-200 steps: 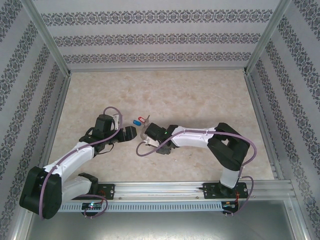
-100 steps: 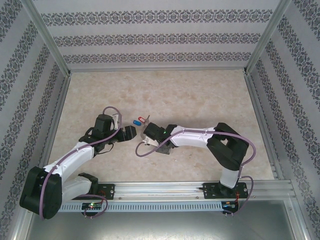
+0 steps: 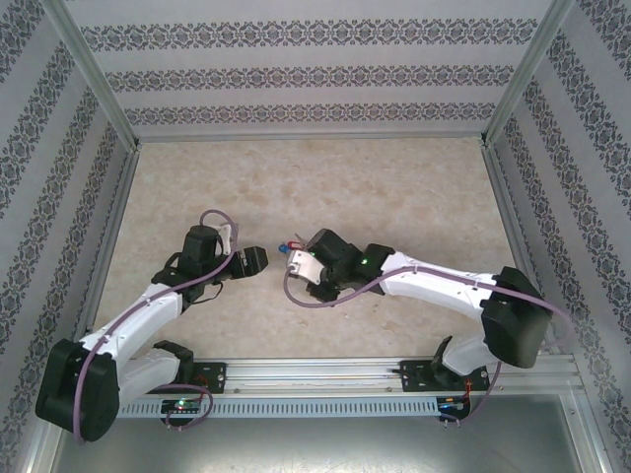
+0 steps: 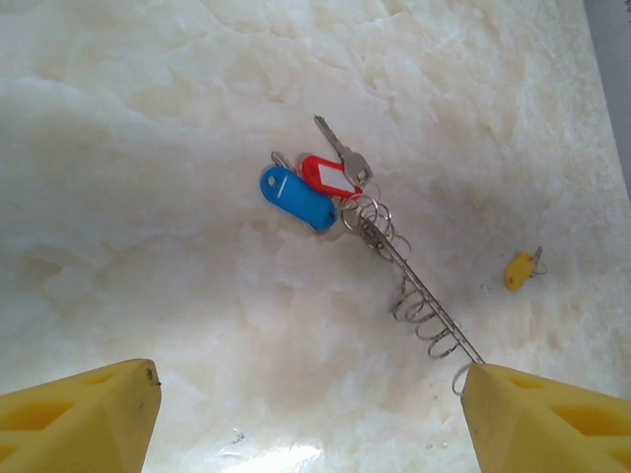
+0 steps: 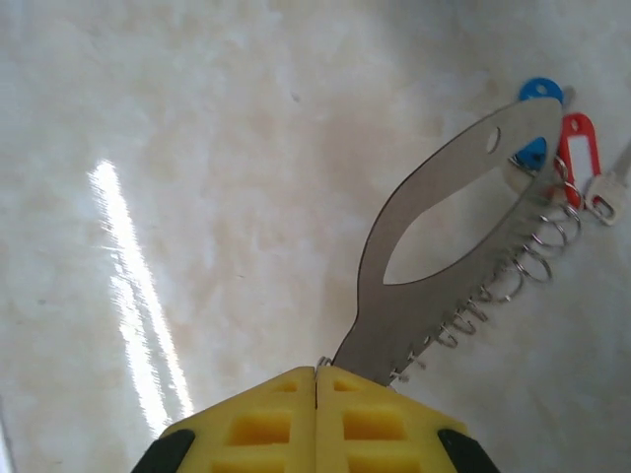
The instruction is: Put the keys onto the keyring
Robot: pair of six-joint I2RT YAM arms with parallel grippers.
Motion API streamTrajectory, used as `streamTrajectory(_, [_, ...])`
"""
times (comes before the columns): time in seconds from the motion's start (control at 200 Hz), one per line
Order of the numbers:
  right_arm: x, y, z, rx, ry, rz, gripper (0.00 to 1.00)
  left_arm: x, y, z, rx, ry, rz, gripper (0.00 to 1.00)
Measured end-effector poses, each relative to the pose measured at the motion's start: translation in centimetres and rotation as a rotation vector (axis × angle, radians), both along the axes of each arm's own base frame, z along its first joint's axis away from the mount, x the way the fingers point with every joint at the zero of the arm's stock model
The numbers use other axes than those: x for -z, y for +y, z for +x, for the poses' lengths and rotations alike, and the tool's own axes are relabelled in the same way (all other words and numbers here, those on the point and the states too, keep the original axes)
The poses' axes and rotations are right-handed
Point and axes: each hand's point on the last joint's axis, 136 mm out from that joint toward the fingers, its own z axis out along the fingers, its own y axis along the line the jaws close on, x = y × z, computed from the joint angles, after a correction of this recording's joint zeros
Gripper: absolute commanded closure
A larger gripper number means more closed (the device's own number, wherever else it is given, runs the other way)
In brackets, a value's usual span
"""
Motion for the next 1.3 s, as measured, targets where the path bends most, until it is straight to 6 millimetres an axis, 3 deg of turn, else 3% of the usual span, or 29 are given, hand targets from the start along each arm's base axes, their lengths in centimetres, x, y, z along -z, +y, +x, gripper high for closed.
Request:
streamTrajectory(0.37, [-1.1, 0.6, -0.8, 0.043, 0.153, 0.225, 1.00, -2.3, -1.7, -1.5, 0.082, -0.065, -0.084, 0.30])
streamTrajectory(0.674, [-5.8, 0.0, 1.2, 0.102, 0.171, 0.421, 1.00, -7.7, -4.1, -3.6, 0.203, -0.258, -0.205, 0.38])
streamTrajectory(0.869, [-7.3, -0.2, 1.9, 0.122, 0.209, 0.497, 1.00, -8.7, -5.6, -4.7, 0.278, -0.302, -0.271, 0.48])
streamTrajectory(0.969, [-7.9, 0.0, 1.8, 0.118, 0.237, 0.536, 1.00, -9.3, -6.6, -5.4, 0.331, -0.328, -0.300, 0.48])
streamTrajectory(1.169, [-10.1, 0.4, 1.4, 0.096, 0.259, 0.612, 1.00, -11.7, -8.5, -7.0, 0.438, -0.441, -0.362, 0.39])
streamTrajectory(1.299, [-11.2, 0.4, 1.0, 0.085, 0.263, 0.653, 1.00, -11.8, -8.9, -7.5, 0.465, -0.504, -0.373, 0.39])
